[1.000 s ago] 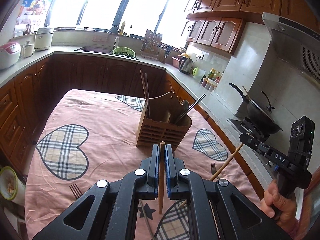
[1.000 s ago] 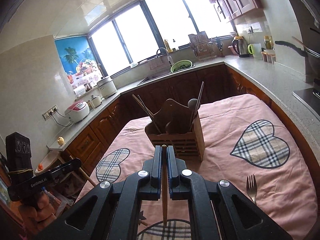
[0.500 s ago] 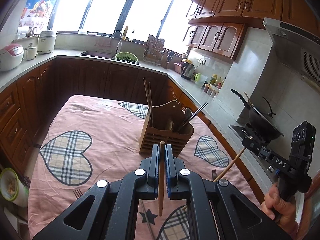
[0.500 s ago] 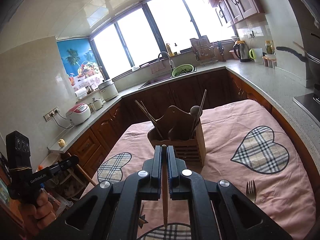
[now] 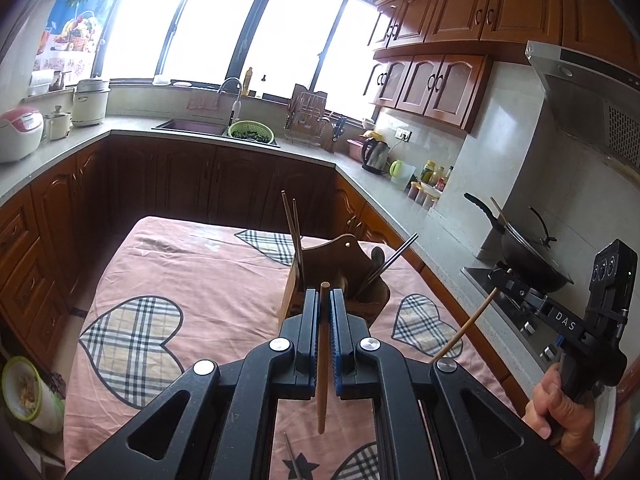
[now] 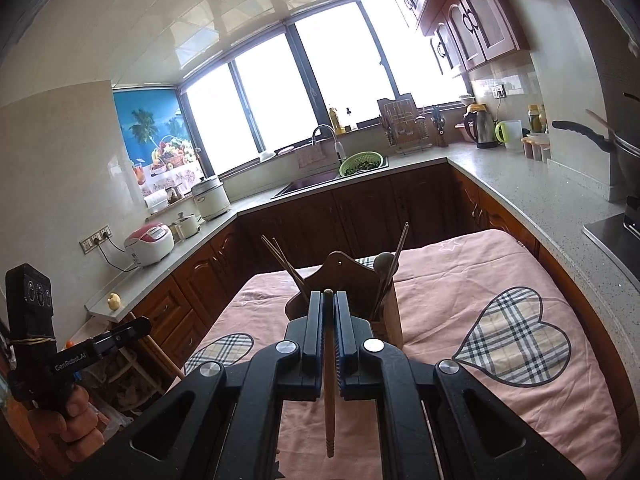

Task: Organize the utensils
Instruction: 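Lift both wooden chopsticks and carry them above the wooden holder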

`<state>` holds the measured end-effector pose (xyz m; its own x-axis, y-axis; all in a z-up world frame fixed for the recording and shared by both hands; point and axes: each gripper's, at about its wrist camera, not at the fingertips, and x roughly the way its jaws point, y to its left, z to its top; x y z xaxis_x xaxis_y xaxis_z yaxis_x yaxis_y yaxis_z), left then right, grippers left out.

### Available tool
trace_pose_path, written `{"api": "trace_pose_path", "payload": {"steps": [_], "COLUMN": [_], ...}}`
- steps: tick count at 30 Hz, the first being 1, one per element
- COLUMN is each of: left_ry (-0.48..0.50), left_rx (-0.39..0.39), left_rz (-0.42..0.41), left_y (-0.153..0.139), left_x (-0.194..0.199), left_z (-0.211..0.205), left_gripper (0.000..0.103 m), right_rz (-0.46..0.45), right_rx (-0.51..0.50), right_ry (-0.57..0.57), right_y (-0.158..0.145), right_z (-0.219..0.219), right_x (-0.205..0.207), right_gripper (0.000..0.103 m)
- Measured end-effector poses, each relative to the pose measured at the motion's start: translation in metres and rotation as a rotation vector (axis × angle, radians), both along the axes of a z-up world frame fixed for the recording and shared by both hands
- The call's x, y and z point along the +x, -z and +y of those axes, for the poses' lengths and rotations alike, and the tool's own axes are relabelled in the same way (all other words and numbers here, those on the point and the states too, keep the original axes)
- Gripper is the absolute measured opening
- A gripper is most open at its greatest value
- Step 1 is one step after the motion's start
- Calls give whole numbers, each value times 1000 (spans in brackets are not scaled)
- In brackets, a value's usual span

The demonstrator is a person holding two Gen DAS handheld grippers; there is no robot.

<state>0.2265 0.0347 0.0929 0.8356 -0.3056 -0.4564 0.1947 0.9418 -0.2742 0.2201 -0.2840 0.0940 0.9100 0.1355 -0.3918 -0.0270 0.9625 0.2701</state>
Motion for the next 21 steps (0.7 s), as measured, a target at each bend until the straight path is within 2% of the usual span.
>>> {"api": "trace_pose_path", "payload": {"steps": [21], "left_ry": [-1], "left_rx": [17], "left_rz": [-117], "left_y": [-18], "left_x": [48], "left_z": [-5], "left_gripper": [4], "right_rz": [-96], "right_rx": [-25], "right_ry": [29], "right_y": [-31], "right_z": [-11], "right_x": [35], "right_gripper": [5]}}
